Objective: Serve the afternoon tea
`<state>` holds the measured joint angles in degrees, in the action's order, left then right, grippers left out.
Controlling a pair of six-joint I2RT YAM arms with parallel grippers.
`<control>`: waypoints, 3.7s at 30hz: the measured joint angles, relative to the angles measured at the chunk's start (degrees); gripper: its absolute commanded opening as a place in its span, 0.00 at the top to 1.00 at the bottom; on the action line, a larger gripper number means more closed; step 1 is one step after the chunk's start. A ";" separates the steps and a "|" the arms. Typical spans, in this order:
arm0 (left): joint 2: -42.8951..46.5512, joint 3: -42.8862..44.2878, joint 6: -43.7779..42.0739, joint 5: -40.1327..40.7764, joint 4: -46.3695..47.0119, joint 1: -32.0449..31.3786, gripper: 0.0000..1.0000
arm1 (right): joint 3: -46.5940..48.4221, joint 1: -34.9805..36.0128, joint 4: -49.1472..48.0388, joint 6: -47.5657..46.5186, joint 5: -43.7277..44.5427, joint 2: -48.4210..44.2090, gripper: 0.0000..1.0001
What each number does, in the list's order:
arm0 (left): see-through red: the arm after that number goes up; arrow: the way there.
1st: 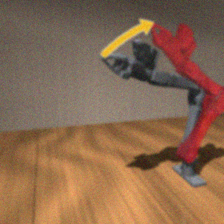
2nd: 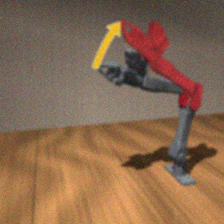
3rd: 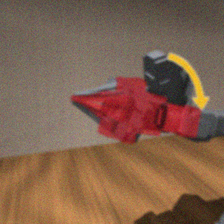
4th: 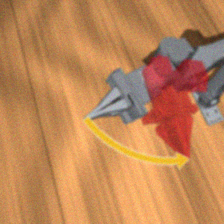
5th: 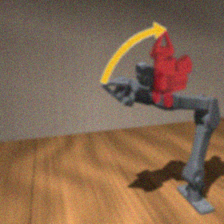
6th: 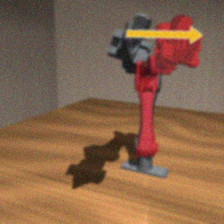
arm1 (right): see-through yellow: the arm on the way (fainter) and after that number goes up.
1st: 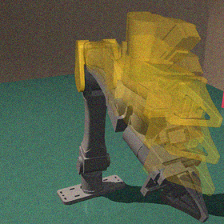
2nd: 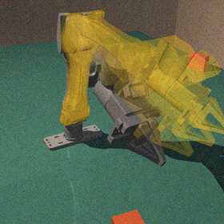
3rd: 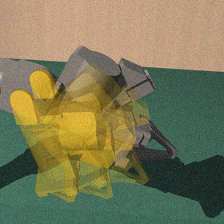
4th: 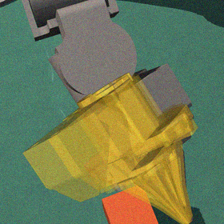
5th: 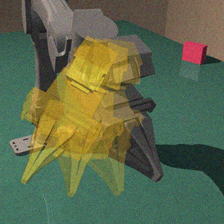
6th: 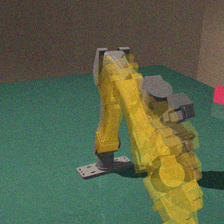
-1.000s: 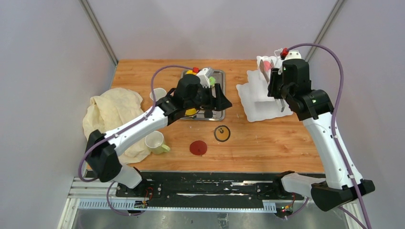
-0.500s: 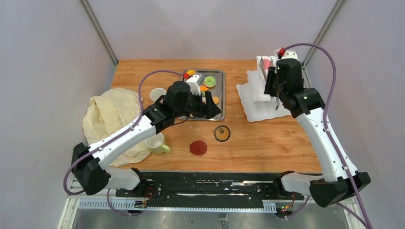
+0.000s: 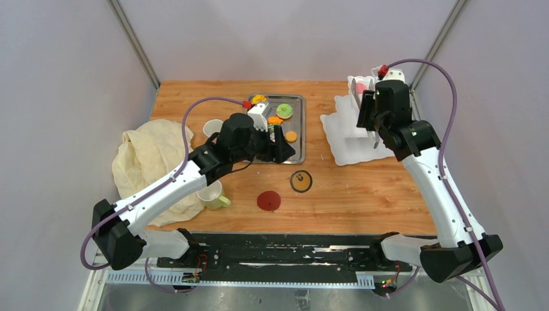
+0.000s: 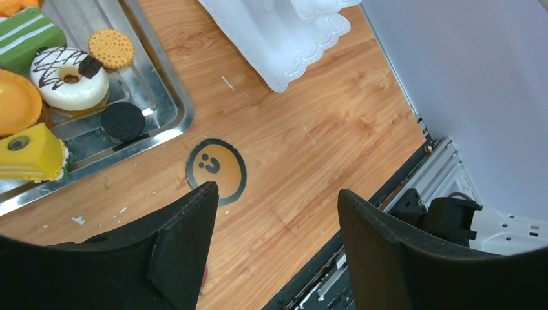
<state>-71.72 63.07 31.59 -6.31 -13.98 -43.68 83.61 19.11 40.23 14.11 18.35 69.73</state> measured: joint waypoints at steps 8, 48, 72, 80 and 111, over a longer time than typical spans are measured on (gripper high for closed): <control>0.00 -0.09 0.02 0.55 -0.13 0.00 0.28 | -0.17 0.00 0.17 0.07 -0.50 -2.29 0.57; 10.71 -0.07 -5.64 12.83 -15.30 15.02 0.28 | -15.30 15.26 -5.70 -1.31 -18.95 8.04 0.68; 10.36 -1.07 -5.27 12.09 -14.82 15.47 0.28 | -10.71 15.26 -12.26 -3.02 -14.32 24.46 0.57; 9.84 -1.07 -5.31 11.91 -14.75 15.93 0.28 | -7.34 15.26 -13.00 -3.39 -12.59 27.98 0.56; 10.19 -1.79 -4.96 9.81 -13.51 16.24 0.28 | -2.64 15.26 -3.28 -4.48 -8.83 0.35 0.86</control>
<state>-61.54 61.28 26.63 3.51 -27.49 -27.44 80.97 34.37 36.95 9.63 9.52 70.08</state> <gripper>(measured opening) 0.721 0.393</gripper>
